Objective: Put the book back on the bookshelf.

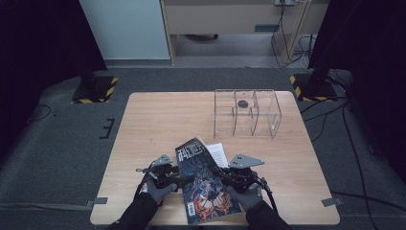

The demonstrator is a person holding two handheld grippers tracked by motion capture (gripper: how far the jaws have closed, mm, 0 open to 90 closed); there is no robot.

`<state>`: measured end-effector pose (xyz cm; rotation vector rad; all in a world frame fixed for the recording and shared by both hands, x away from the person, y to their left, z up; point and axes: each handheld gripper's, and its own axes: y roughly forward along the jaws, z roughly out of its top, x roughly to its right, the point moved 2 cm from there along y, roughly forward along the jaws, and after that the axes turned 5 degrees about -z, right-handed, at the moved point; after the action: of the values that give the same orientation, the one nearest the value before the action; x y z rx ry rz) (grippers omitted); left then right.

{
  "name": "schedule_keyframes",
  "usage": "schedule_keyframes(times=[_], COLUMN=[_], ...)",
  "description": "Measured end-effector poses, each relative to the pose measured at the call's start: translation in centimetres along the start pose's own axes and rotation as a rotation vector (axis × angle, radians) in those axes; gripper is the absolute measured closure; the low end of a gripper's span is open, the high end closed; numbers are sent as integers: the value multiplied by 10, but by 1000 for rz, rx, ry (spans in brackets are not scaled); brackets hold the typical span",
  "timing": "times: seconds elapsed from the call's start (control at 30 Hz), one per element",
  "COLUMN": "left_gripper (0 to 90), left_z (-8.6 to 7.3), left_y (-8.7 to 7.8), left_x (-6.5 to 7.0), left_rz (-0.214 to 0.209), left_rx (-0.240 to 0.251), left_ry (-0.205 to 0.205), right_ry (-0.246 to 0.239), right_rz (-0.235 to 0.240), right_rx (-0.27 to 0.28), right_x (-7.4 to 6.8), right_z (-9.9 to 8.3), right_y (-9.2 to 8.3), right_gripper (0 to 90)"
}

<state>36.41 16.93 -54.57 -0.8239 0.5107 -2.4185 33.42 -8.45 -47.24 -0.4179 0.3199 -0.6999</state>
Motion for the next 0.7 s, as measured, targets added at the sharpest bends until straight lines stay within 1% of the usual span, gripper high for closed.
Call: schedule_keyframes(times=[0.1, 0.13, 0.17, 0.27, 0.33, 0.37, 0.4, 0.53, 0.63, 0.7], left_gripper=[184, 173, 160, 166, 214, 248, 268, 294, 345, 370], left_z=[-1, 0, 0, 0, 1, 1, 1, 2, 2, 3], left_y=[5, 8, 9, 9, 8, 6, 6, 4, 2, 0], left_x=[-1, -2, -1, -1, -1, -2, -2, 0, 1, 2], left_rz=[-8, -24, -31, -30, -27, -20, -20, 1, 4, 7], left_rx=[1, 5, 7, 5, 0, -8, -8, -9, -5, 6], left_ry=[-11, -21, -24, -24, -26, -36, -36, -20, -19, -13], right_ry=[-6, -10, -5, -1, 0, 1, 1, 13, 14, 23], right_rz=[1, -4, -3, -4, -4, -6, -8, -7, -10, -9], right_rx=[-1, -1, 2, 3, 1, 0, -1, -3, -4, -4], right_x=[0, 0, 0, 1, 2, 2, 3, 5, 6, 8], right_z=[0, 0, 0, 1, 0, 0, -1, -2, -2, -2], right_y=[0, 0, 0, -1, -1, -1, 0, 0, -1, -1], right_gripper=[867, 867, 867, 867, 867, 867, 867, 866, 866, 866])
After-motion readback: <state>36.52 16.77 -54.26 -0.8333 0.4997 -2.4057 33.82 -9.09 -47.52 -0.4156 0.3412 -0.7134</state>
